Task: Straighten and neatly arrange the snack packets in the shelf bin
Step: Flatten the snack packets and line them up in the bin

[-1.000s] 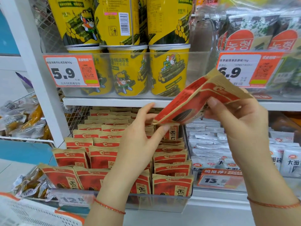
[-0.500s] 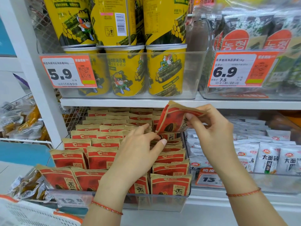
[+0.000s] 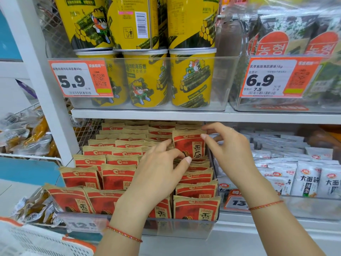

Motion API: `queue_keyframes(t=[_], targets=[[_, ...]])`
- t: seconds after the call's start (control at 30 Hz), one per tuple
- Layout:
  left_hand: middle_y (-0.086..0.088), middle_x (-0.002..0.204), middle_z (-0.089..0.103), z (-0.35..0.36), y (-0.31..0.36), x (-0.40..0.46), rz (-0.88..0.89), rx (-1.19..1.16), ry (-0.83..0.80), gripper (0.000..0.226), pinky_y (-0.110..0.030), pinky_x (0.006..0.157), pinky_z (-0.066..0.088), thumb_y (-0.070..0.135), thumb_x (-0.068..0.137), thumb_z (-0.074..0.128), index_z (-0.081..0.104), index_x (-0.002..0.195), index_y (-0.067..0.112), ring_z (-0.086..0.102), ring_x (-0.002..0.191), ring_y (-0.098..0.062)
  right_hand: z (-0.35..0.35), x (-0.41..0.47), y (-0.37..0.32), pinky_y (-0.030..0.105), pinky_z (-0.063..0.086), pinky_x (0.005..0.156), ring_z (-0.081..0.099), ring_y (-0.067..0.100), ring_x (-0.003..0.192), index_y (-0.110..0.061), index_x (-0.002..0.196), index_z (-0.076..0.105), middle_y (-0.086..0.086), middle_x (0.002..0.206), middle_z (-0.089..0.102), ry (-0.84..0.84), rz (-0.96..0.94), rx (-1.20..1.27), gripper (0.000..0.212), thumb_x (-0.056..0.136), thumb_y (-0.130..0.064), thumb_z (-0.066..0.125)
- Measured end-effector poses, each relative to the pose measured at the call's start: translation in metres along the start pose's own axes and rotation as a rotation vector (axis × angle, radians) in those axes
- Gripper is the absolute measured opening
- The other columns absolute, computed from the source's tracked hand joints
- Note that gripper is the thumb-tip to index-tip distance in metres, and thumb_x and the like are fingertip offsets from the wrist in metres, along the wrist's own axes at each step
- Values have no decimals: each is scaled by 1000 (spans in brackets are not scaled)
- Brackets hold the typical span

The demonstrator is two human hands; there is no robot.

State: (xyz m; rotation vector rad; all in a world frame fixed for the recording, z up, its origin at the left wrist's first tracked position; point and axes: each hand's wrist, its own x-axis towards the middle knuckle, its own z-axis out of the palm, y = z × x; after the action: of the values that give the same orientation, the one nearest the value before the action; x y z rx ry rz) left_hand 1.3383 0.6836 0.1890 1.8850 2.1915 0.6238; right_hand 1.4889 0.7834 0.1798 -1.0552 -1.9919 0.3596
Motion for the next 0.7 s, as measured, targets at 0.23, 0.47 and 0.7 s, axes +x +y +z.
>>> queue_keyframes(t=[0.23,0.47,0.7], targets=[[14,148,40,-1,2,-1,10,-56,114,28,-31,112,24,50,98,44,62,115,38,30,138,-7,6,16,12,42,51,76,64,26,87,-24,95,71,3,88,72,-42,31,-85,12,91,-28,60],[14,146,40,1,3,1,-7,-9,91,31,-30,110,25,52,98,43,62,118,38,30,137,-8,7,23,14,38,50,77,64,27,95,-25,102,70,1,95,73,-120,43,-187,16,94,-28,57],[14,150,37,2,3,1,-7,9,72,35,-31,112,24,53,98,42,60,123,37,26,140,-7,2,23,16,32,48,71,64,24,91,-28,97,70,-3,93,72,-121,113,-185,13,92,-29,59]])
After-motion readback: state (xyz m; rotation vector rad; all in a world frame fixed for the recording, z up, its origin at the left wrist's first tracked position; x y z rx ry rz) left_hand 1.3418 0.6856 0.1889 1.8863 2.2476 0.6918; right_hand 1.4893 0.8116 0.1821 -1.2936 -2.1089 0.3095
